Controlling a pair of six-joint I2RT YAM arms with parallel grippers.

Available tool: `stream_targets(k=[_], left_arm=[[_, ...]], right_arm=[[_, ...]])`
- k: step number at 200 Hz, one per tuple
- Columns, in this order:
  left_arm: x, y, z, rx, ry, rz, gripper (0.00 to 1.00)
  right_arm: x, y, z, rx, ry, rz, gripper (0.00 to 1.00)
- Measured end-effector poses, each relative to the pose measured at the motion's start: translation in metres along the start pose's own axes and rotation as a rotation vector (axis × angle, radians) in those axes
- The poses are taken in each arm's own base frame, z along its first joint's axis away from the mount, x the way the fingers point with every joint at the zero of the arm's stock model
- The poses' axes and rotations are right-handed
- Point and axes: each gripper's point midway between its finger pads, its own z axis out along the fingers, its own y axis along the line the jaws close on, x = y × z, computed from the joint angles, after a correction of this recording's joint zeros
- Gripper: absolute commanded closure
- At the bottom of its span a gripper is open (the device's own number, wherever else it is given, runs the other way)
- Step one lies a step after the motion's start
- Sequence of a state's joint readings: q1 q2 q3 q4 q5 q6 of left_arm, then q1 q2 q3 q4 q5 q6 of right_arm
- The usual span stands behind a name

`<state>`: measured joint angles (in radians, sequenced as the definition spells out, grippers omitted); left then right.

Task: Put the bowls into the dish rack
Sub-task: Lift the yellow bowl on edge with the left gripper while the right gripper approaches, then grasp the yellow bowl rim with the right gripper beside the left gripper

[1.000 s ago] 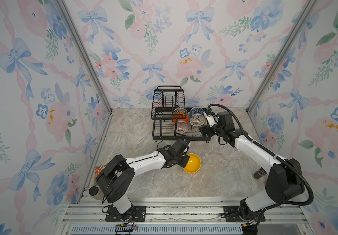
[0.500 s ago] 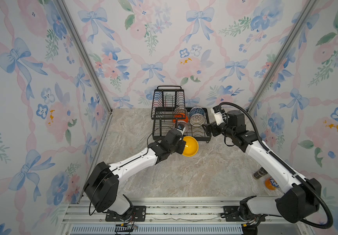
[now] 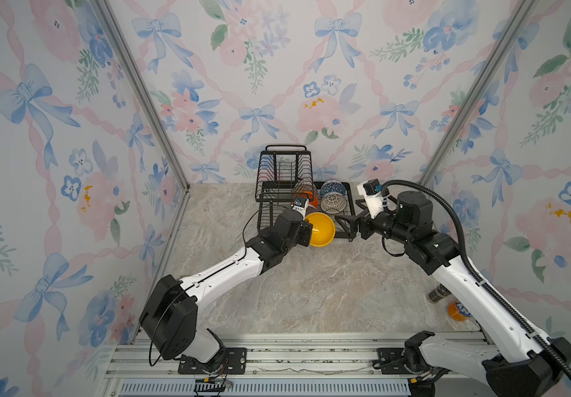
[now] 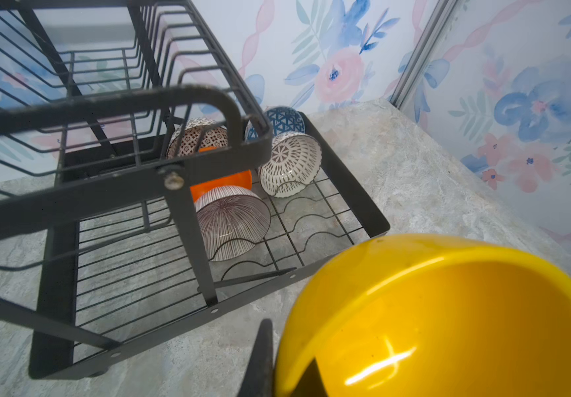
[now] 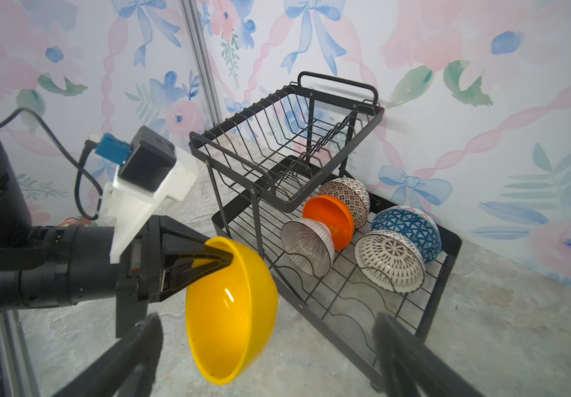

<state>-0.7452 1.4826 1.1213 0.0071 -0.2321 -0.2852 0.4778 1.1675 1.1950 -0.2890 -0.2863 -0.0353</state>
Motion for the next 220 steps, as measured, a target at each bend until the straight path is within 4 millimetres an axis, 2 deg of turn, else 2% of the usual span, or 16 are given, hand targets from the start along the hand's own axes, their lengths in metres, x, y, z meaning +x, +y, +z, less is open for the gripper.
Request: stream_targets(k=[16, 32, 64, 100, 154, 201, 220], left_arm=[[-0.01, -0.002, -0.001, 0.006, -0.026, -0.006, 1.0], [-0.015, -0.003, -0.002, 0.01, -0.04, -0.01, 1.0], [-0.015, -0.004, -0.002, 0.014, -0.041, -0.009, 1.0], [-0.016, -0.005, -0.002, 0.02, -0.045, -0.01, 1.0], [-0.012, -0.009, 0.003, 0.035, -0.035, -0.008, 1.0], [-0.007, -0.014, 0.006, 0.052, -0.021, -0.003, 1.0], [-0.004, -0.015, 0.008, 0.057, -0.014, -0.001, 1.0]], right_arm=[[0.006, 0.006, 0.007, -0.015, 0.022, 0.006, 0.03], [0.014, 0.003, 0.016, -0.005, 0.049, 0.025, 0.03], [0.032, -0.006, 0.033, 0.026, 0.104, 0.077, 0.0], [0.049, -0.013, 0.053, 0.046, 0.152, 0.146, 0.03], [0.076, -0.024, 0.076, 0.1, 0.227, 0.249, 0.17], [0.073, -0.028, 0.078, 0.122, 0.221, 0.273, 0.29], [0.07, -0.028, 0.079, 0.124, 0.216, 0.275, 0.4]])
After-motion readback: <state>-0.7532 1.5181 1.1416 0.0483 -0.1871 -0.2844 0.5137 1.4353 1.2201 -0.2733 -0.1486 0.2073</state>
